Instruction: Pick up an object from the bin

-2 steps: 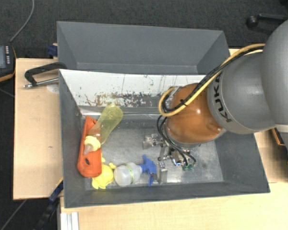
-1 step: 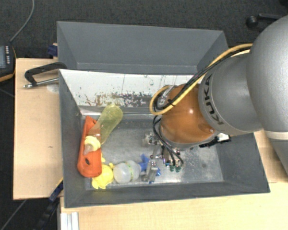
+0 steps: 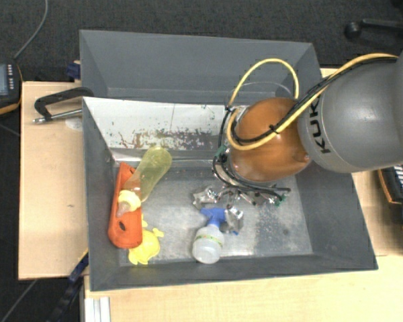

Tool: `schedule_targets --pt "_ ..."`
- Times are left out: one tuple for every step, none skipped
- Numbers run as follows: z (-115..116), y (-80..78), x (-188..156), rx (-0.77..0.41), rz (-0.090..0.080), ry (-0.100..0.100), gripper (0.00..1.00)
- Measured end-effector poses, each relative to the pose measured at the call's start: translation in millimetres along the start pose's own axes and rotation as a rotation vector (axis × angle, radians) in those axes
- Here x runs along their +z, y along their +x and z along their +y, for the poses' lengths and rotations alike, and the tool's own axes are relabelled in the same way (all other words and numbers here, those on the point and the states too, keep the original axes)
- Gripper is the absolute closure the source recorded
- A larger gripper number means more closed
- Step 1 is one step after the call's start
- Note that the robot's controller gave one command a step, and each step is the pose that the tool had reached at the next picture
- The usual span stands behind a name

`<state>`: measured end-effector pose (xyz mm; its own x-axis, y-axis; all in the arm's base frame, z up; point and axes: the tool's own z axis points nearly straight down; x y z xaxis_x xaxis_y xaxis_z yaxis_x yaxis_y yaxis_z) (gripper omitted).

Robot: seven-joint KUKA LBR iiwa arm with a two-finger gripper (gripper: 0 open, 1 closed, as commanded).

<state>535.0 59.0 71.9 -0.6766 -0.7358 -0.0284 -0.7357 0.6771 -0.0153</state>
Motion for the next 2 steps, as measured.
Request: schedule_targets --pt "0.0 0.3 0.0 0.002 0.001 -0.001 1.00" --pt "0.0 0.3 0.0 0.002 0.001 -0.001 1.00"
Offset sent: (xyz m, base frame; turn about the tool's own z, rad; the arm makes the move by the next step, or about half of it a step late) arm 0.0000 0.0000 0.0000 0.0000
